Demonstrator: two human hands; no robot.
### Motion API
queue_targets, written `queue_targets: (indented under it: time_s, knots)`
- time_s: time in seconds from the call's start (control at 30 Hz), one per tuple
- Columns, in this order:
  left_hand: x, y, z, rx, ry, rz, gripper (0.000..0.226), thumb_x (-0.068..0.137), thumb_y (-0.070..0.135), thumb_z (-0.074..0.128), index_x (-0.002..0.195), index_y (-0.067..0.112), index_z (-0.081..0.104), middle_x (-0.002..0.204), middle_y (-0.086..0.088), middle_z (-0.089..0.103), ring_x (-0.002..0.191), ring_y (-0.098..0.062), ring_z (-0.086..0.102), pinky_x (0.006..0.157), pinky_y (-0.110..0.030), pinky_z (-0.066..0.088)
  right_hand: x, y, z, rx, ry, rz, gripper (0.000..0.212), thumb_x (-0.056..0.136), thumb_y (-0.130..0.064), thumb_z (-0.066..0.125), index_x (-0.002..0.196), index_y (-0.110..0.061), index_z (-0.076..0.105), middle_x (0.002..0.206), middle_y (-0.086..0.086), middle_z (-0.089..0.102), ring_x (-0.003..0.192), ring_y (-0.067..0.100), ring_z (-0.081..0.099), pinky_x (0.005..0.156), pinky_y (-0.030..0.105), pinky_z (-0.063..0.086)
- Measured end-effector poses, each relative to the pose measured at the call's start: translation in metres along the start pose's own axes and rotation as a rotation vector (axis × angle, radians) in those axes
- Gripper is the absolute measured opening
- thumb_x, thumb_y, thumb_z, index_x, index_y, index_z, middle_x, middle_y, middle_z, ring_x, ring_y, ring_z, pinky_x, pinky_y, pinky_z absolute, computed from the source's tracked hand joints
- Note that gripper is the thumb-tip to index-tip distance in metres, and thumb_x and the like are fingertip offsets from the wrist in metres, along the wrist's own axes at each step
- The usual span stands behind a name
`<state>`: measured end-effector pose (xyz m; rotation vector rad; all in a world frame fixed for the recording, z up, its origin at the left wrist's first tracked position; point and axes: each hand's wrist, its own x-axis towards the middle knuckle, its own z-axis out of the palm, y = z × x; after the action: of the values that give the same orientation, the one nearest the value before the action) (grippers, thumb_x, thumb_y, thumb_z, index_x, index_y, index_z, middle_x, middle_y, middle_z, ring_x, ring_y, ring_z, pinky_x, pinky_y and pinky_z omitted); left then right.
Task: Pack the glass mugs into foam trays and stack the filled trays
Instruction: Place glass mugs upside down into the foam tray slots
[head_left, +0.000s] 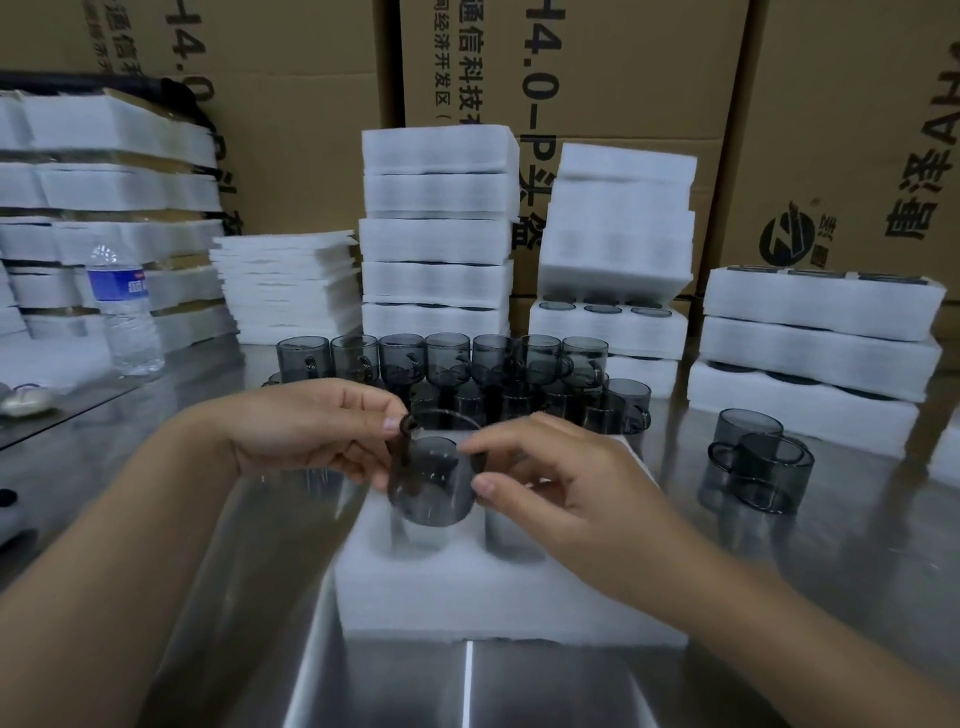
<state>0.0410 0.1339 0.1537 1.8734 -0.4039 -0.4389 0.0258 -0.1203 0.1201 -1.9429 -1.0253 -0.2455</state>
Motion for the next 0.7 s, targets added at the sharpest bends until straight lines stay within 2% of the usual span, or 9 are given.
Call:
queue_targets:
  time_s: [0.03,0.1,0.17,0.27,0.3,0.4,0.5,0.6,0.7]
  knots:
    - [0.0000,-0.0007,-0.0005,0.016,0.012,-0.032,0.016,0.085,0.026,0.064,0.084,0.010,0.064,0.080,-0.008,0.070,0.071,-0.014,0.066,0.064,-0.020,0.052,0.0000,-0.0001,0.0009,0.001,0.005,-0.002,0.021,0.089,-0.016,0.064,0.106,-0.026,0.070,0.094,-0.003,0.062,0.085,0.007,0.064,0.079,0.025,0.052]
    - [-0.0001,-0.0013,-0.0022,0.032,0.019,-0.073,0.013,0.085,0.020,0.058,0.089,0.010,0.064,0.084,-0.009,0.070,0.072,-0.014,0.066,0.064,-0.020,0.053,0.0003,0.0003,0.0021,0.032,0.015,0.000,0.021,0.089,-0.013,0.064,0.105,-0.023,0.072,0.093,-0.004,0.062,0.086,0.009,0.065,0.081,0.028,0.053]
    - [-0.0017,-0.0006,-0.0030,0.035,0.026,-0.084,0.016,0.088,0.024,0.064,0.094,0.009,0.068,0.088,-0.011,0.070,0.074,-0.015,0.066,0.064,-0.021,0.053,0.0002,0.0006,0.0034,0.059,0.005,-0.006,0.025,0.090,-0.010,0.063,0.109,-0.023,0.072,0.093,-0.005,0.062,0.087,0.009,0.065,0.082,0.030,0.054]
    - [-0.0034,0.0015,-0.0038,0.047,0.025,-0.102,0.050,0.069,0.041,0.080,0.106,0.009,0.070,0.098,-0.016,0.070,0.080,-0.019,0.067,0.066,-0.023,0.055,-0.0019,-0.0002,0.0065,0.080,-0.026,-0.044,0.027,0.090,-0.007,0.062,0.111,-0.021,0.071,0.095,-0.003,0.061,0.086,0.012,0.066,0.081,0.034,0.055]
    - [-0.0037,0.0022,-0.0038,0.044,0.024,-0.113,0.055,0.065,0.043,0.082,0.107,0.009,0.070,0.100,-0.017,0.071,0.082,-0.020,0.068,0.067,-0.023,0.056,-0.0027,-0.0005,0.0074,0.075,-0.033,-0.064,0.027,0.089,-0.007,0.062,0.111,-0.020,0.071,0.095,-0.002,0.061,0.086,0.014,0.066,0.080,0.033,0.055]
    - [-0.0050,0.0044,-0.0038,0.010,0.020,-0.131,0.034,0.077,0.033,0.073,0.105,0.014,0.073,0.101,-0.018,0.072,0.084,-0.020,0.071,0.068,-0.023,0.057,-0.0030,0.0000,0.0079,0.045,-0.037,-0.097,0.028,0.088,-0.011,0.061,0.113,-0.020,0.070,0.094,-0.003,0.061,0.085,0.011,0.063,0.077,0.023,0.053]
    - [-0.0065,0.0057,-0.0041,0.073,0.024,-0.163,0.032,0.074,0.027,0.065,0.102,0.014,0.075,0.098,-0.019,0.072,0.084,-0.019,0.071,0.071,-0.024,0.057,-0.0031,0.0006,0.0079,0.032,-0.056,-0.092,0.027,0.088,-0.009,0.062,0.113,-0.018,0.070,0.094,-0.005,0.059,0.086,0.006,0.059,0.077,0.016,0.048]
    - [-0.0064,0.0045,-0.0014,0.191,0.044,-0.183,0.037,0.071,0.029,0.066,0.103,0.014,0.074,0.104,-0.027,0.067,0.088,-0.022,0.066,0.079,-0.029,0.057,-0.0041,-0.0002,0.0089,0.006,-0.096,-0.079,0.025,0.088,-0.009,0.065,0.110,-0.019,0.072,0.095,-0.004,0.058,0.086,0.008,0.058,0.077,0.020,0.048]
    - [-0.0052,0.0028,-0.0018,0.186,0.059,-0.206,0.031,0.071,0.027,0.068,0.099,0.016,0.075,0.093,-0.017,0.066,0.080,-0.016,0.062,0.072,-0.025,0.055,-0.0039,-0.0005,0.0094,-0.033,-0.103,-0.076,0.025,0.089,-0.010,0.065,0.110,-0.021,0.072,0.096,-0.005,0.058,0.086,0.011,0.057,0.081,0.025,0.047]
